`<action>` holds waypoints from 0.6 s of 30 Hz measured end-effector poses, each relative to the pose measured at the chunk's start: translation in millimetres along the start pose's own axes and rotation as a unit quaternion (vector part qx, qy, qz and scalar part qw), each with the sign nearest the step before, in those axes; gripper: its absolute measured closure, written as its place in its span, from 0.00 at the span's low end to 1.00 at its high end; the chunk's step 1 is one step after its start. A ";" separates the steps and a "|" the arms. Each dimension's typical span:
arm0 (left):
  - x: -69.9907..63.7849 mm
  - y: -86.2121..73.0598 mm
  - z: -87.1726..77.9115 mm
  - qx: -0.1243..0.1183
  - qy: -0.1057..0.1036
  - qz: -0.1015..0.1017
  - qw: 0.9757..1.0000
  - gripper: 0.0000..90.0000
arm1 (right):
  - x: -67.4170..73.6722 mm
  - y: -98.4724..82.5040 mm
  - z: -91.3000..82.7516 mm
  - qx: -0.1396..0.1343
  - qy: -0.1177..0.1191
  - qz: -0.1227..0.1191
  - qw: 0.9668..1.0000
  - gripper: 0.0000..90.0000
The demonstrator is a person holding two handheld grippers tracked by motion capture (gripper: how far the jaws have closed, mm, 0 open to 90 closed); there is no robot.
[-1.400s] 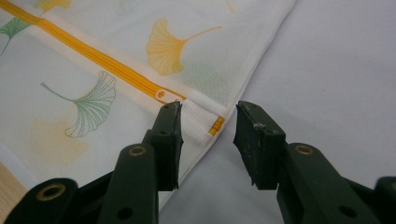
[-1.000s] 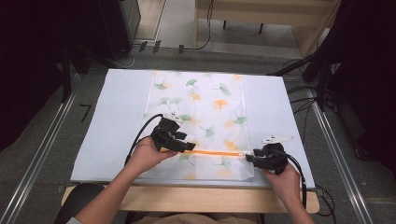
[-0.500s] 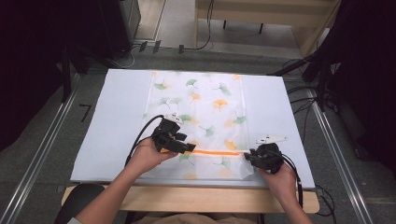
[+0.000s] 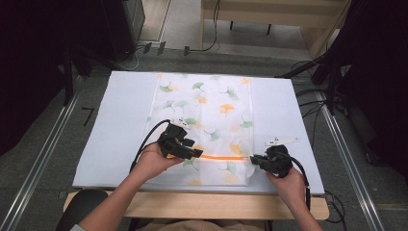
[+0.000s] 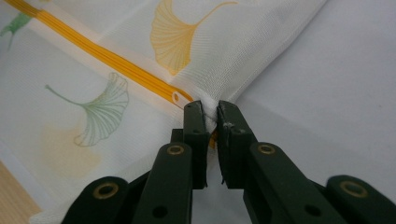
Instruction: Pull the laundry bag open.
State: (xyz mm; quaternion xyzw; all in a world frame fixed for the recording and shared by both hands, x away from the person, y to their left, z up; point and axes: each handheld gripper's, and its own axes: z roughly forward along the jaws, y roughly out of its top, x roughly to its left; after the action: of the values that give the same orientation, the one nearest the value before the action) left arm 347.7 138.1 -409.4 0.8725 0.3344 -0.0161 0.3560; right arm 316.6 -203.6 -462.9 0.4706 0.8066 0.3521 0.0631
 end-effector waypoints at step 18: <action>-15.4 10.2 15.1 -0.013 -0.054 0.016 0.998 0.71 | 7.9 14.2 -14.3 -0.032 0.042 0.002 0.999 0.94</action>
State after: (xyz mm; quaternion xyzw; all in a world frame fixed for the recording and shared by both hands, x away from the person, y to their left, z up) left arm 344.9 114.4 -410.3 0.8711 0.3006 -0.0532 0.3847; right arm 316.3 -200.1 -441.6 0.4545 0.7961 0.3972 0.0435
